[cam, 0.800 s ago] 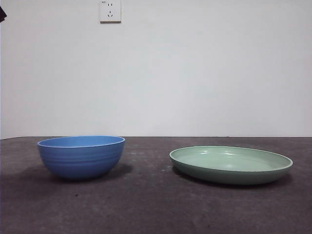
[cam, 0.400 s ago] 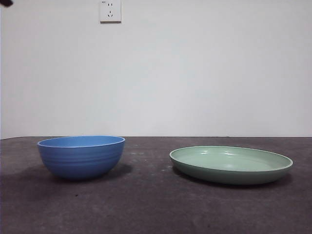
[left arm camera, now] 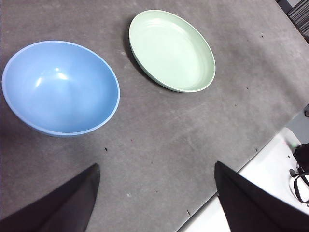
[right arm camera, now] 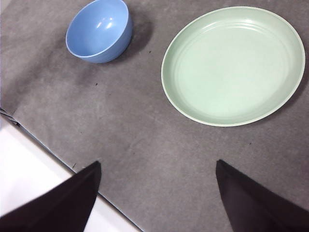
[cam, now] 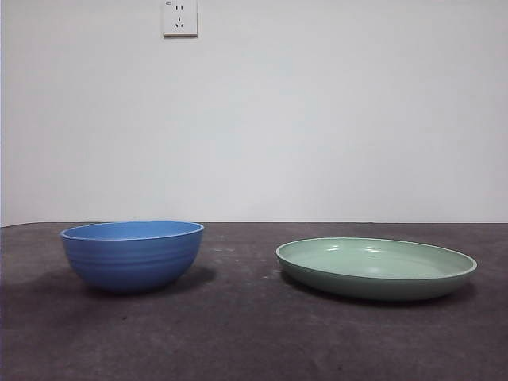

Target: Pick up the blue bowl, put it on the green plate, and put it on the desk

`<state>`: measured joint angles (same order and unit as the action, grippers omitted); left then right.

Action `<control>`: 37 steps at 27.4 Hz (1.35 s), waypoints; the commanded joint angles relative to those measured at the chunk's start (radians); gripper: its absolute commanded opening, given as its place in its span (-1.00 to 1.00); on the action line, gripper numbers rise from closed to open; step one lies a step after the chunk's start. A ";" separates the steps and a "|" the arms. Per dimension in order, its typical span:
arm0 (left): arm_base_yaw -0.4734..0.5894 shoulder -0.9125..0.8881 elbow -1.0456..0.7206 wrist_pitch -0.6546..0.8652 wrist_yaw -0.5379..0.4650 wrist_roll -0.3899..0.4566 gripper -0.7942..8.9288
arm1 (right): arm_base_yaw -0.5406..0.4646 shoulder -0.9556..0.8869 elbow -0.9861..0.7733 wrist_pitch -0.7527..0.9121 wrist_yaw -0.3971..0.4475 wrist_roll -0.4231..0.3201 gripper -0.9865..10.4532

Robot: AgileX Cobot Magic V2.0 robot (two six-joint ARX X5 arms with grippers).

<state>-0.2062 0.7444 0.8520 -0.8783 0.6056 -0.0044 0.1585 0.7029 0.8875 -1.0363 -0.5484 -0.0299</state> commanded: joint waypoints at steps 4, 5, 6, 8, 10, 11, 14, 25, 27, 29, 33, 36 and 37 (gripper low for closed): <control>-0.004 0.054 0.027 0.049 -0.007 -0.049 -0.07 | 0.004 0.008 0.018 0.005 -0.002 -0.003 -0.16; -0.004 0.068 0.032 0.056 -0.008 -0.055 -0.07 | 0.004 0.008 0.018 0.005 -0.002 -0.003 -0.16; -0.004 0.081 0.039 0.060 -0.016 -0.063 -0.07 | 0.004 0.008 0.018 0.005 -0.002 -0.004 -0.16; -0.008 0.116 0.060 0.064 -0.060 -0.068 -0.07 | 0.004 0.008 0.018 0.005 -0.002 -0.004 -0.16; -0.015 0.155 0.091 0.063 -0.117 -0.068 -0.07 | 0.004 0.008 0.018 0.005 -0.002 -0.003 -0.16; -0.020 0.178 0.109 0.063 -0.142 -0.067 -0.07 | 0.004 0.008 0.018 0.005 -0.002 -0.003 -0.16; -0.031 0.251 0.159 0.063 -0.198 -0.063 -0.07 | 0.004 0.008 0.018 0.005 -0.002 -0.003 -0.16; -0.059 0.590 0.242 0.117 -0.407 -0.033 -0.07 | 0.004 0.008 0.018 0.007 -0.002 -0.003 -0.16; -0.059 0.655 0.242 0.164 -0.407 -0.033 -0.07 | 0.004 0.008 0.018 0.008 -0.002 -0.004 -0.16; -0.059 0.712 0.242 0.208 -0.408 -0.034 -0.07 | 0.004 0.008 0.018 0.008 -0.002 -0.004 -0.16; -0.060 0.806 0.242 0.258 -0.453 -0.033 -0.08 | 0.004 0.008 0.018 0.010 -0.002 -0.004 -0.16; -0.061 0.853 0.242 0.280 -0.460 -0.033 -0.08 | 0.004 0.008 0.018 0.011 -0.001 -0.004 -0.16; -0.062 0.861 0.242 0.287 -0.460 -0.033 -0.09 | 0.004 0.008 0.018 0.011 -0.001 -0.004 -0.16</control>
<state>-0.2634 1.5929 1.0744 -0.5991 0.1513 -0.0429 0.1585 0.7029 0.8875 -1.0348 -0.5480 -0.0299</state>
